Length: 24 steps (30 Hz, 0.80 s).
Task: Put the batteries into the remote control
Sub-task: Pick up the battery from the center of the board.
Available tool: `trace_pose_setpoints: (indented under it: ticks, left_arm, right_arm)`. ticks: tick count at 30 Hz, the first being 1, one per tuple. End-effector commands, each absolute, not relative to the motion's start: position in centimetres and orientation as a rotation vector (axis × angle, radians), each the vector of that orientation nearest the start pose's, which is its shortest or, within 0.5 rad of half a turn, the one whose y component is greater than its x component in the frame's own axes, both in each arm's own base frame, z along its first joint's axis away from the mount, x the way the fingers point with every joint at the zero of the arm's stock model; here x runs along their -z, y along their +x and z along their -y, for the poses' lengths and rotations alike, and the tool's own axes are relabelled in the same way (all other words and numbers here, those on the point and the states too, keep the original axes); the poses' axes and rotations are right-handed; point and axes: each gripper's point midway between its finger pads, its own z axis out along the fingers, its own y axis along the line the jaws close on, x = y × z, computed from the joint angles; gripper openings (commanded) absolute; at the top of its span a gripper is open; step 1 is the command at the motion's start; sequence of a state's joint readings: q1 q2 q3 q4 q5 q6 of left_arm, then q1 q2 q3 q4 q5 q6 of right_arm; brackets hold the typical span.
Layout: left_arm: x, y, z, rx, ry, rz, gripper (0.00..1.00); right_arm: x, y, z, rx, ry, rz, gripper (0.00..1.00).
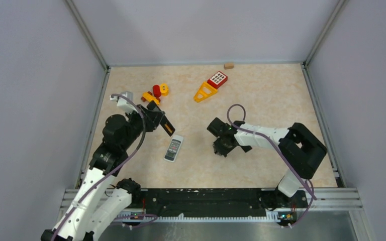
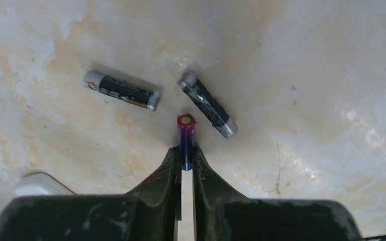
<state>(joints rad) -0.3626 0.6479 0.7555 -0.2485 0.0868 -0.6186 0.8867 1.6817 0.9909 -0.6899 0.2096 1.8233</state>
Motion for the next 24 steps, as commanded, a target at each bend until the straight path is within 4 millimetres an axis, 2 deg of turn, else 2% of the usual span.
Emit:
trace_pose_setpoints:
  ticks: [1,5,8,13,18,24]
  left_arm:
    - [-29.8,25.6,15.7,0.904,-0.097,-1.743,0.00]
    - [-28.8,25.8,17.1,0.963,-0.061,-1.789,0.00]
    - [-28.6,25.7,17.8,1.012,-0.045,-1.794,0.00]
    - [-28.8,26.0,19.0,1.071,-0.014,-1.803,0.00]
    - [-28.4,26.5,19.4,1.093,0.012,-1.765,0.00]
    - [-28.5,25.6,20.6,1.189,0.080,-1.724,0.00]
  right_arm:
    - [-3.9,23.1,-26.8,-0.411,0.924,-2.640,0.00]
    - [-6.2,23.9,-27.0,-0.443,0.598,-2.648,0.00]
    - [-8.7,24.3,-27.6,-0.483,0.273,-2.630,0.00]
    - [-12.2,24.0,-27.9,-0.569,-0.036,-2.546,0.00]
    - [-15.0,23.7,-27.9,-0.668,-0.248,-2.368,0.00]
    - [-19.6,21.3,-28.6,-0.794,-0.622,-2.196,0.00]
